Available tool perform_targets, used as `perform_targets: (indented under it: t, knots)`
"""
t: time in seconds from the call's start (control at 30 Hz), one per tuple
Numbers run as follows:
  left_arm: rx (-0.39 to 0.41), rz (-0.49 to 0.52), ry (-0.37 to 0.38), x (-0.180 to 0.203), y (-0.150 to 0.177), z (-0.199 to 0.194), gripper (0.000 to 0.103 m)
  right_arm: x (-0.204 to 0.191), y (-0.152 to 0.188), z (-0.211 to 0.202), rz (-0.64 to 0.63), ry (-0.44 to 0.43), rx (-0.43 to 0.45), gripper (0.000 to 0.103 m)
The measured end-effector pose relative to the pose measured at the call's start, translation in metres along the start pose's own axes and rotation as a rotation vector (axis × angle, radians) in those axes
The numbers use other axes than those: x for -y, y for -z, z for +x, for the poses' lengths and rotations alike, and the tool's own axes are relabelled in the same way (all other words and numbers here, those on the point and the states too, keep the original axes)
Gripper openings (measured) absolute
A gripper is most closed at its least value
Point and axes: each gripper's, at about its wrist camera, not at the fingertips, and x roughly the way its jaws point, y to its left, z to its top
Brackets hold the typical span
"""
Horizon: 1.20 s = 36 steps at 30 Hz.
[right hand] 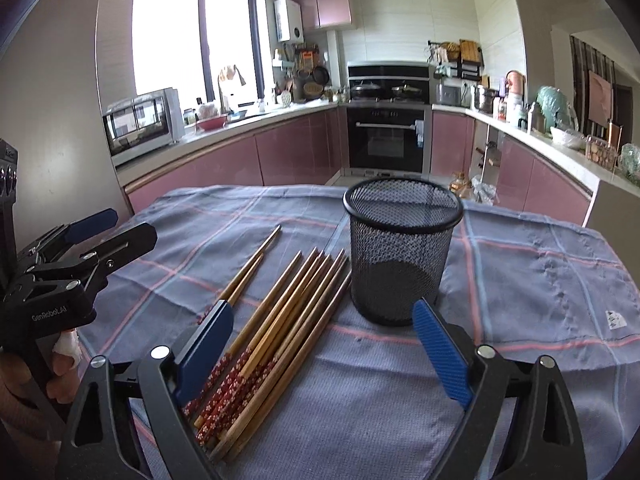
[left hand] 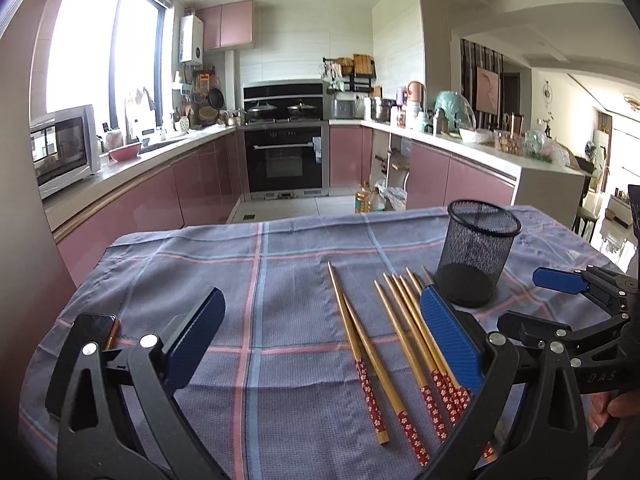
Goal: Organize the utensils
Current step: 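Grasp a red-tipped chopstick with the left tool while the right tool grasps another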
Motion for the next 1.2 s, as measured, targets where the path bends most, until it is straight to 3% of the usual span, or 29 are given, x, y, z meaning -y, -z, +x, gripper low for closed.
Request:
perform_targets:
  t: [0.17, 0.43, 0.8, 0.9, 1.07, 1.2]
  knots:
    - [-0.118, 0.042, 0.059, 0.004, 0.010, 0.027, 0.086, -0.001, 0.005, 0.020, 0.022, -0.035, -0.106, 0.067]
    - [-0.281, 0.070, 0.102, 0.007, 0.019, 0.069, 0.066, 0.007, 0.008, 0.041, 0.079, -0.053, -0.203, 0.046]
    - [-0.411, 0.041, 0.146, 0.002, 0.030, 0.097, 0.050, 0.015, 0.008, 0.049, 0.079, -0.054, -0.248, 0.042]
    - [-0.414, 0.035, 0.156, 0.000, 0.030, 0.098, 0.049, 0.014, 0.006, 0.051, 0.073, -0.049, -0.252, 0.042]
    - [-0.422, 0.032, 0.181, -0.001, 0.028, 0.098, 0.037, 0.012, 0.002, 0.054, 0.050, -0.039, -0.270, 0.042]
    - [-0.426, 0.043, 0.182, 0.002, 0.024, 0.101, 0.037, 0.004, -0.002, 0.060, 0.013, -0.033, -0.288, 0.038]
